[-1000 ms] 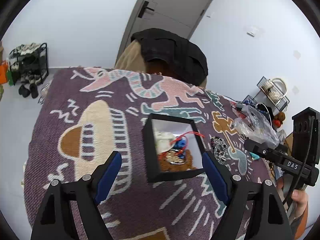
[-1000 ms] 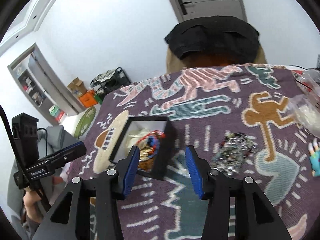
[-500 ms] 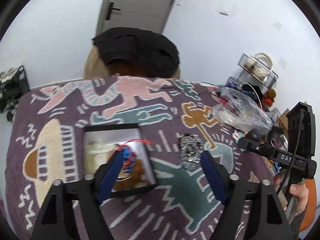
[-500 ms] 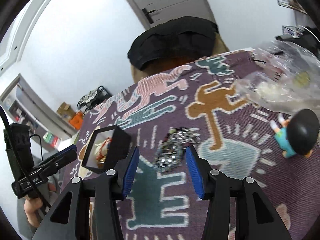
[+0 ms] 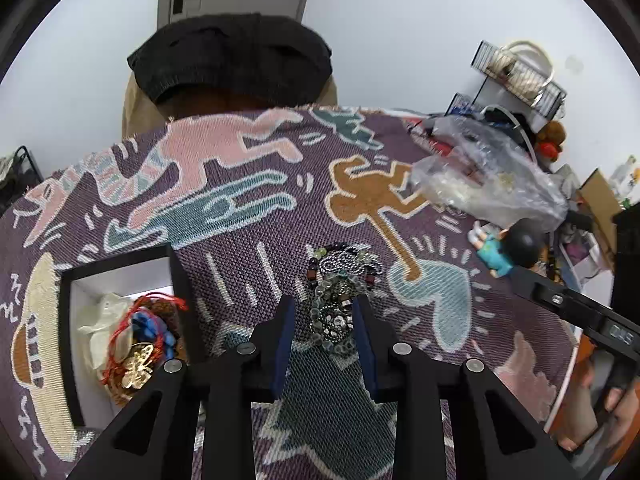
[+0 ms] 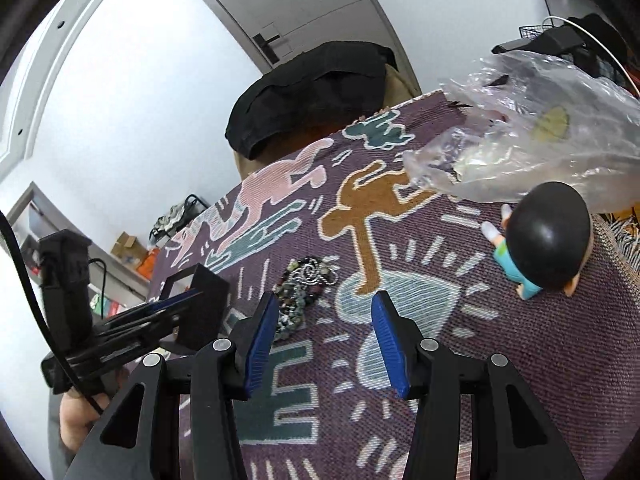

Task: Organize jewelry

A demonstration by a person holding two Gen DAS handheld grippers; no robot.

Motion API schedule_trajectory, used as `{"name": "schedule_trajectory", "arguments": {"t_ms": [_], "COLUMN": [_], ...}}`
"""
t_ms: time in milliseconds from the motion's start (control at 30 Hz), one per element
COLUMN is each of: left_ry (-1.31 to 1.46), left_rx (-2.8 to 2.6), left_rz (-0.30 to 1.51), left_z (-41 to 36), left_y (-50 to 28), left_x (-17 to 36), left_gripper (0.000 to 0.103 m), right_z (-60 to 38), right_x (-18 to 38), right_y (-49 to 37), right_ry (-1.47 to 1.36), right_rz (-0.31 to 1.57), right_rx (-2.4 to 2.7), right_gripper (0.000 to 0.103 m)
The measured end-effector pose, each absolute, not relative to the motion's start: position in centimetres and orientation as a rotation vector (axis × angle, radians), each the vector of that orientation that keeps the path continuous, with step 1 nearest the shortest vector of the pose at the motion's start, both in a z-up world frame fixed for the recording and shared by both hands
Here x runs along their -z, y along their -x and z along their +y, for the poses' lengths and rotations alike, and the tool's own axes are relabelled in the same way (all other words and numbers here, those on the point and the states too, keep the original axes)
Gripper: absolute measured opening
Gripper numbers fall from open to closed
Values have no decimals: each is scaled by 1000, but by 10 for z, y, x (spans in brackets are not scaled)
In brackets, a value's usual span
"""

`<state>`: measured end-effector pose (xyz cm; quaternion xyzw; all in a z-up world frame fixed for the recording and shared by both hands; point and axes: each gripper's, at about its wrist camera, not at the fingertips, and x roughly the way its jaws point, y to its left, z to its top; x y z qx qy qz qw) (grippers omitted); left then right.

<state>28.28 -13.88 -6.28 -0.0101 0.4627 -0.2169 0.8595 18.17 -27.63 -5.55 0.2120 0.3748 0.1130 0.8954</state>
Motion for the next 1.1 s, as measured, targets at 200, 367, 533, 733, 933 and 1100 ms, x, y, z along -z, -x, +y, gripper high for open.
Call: {"name": "schedule_trajectory", "arguments": {"t_ms": [200,367,533,733,933,1100], "left_ry": [-5,-25,-39,-16,3,26], "left_rx": [436,415,394,423,455,481], "left_rz": [1024,1063,1103,1116,1059,993], "left_z": [-154,-164,-171,-169,-161,-149], "left_y": [-296,-307,-318,-319,-309,-299], "left_x": [82,97,114,121,98,65], "left_gripper": [30,30,30,10,9,9], "right_z": [-281,-281,-281,-280,-267,-248], "right_x": [65,74,82,86,90,90], "right_y": [-182,-186,-191,-195,-205,-212], "right_ry": [-442,-461,-471,-481,-476,-452], "right_rz": [789,802,816,829,852,868], "right_rx": [-228,-233,-231,-229,-248,-280], "right_gripper": [49,49,49,49,49,49]}}
